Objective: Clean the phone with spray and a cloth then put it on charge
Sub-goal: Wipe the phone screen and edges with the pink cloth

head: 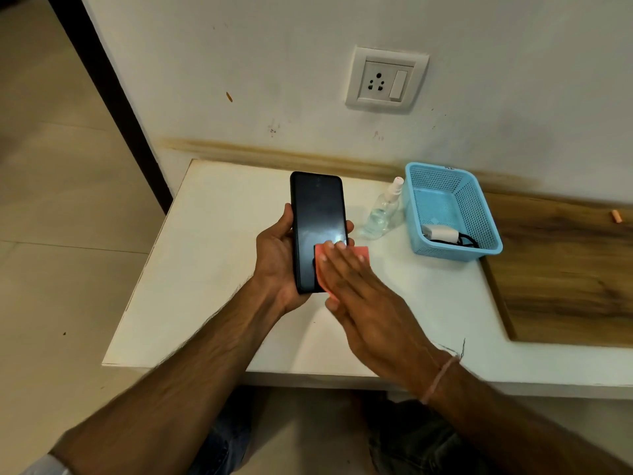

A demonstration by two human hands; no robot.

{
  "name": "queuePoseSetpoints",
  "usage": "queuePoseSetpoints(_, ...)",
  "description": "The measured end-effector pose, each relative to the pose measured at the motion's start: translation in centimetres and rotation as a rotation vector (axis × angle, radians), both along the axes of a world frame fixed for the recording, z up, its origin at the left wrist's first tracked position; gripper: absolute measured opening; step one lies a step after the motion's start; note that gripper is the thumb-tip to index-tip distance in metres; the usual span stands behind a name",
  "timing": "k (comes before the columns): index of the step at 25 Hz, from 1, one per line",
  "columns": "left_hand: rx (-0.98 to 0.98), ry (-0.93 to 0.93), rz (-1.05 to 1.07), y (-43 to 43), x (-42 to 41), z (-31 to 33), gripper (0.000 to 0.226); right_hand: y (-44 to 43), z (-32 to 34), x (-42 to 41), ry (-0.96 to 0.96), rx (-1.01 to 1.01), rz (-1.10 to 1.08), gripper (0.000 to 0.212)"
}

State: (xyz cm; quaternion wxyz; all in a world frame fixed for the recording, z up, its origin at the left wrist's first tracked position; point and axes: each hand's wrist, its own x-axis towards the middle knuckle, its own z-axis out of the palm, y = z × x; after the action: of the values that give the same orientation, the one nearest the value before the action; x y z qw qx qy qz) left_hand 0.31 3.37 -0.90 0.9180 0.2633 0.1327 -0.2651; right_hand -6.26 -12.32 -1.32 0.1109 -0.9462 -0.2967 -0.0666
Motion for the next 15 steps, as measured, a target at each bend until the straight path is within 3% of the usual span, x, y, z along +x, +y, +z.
queuePoseSetpoints(3, 0.001, 0.014, 0.029, -0.4, 0.0, 0.2, 0.063, 1.7, 1.6, 3.0, 0.014, 0.086, -0.118, 0.054)
queuePoseSetpoints(6, -0.027, 0.027, 0.044, -0.2, 0.0, 0.2, 0.065, 4.8, 1.6, 3.6, 0.048, 0.16, -0.104, 0.054)
queuePoseSetpoints(12, -0.066, 0.0, 0.036, 0.5, 0.5, 0.0, 0.076, 0.4, -0.6, -1.0, -0.055, -0.04, 0.18, 0.053)
queuePoseSetpoints(15, -0.033, -0.006, 0.036, 0.1, 0.3, 0.0, 0.072, -1.8, 0.5, 0.9, -0.038, -0.006, 0.092, 0.052)
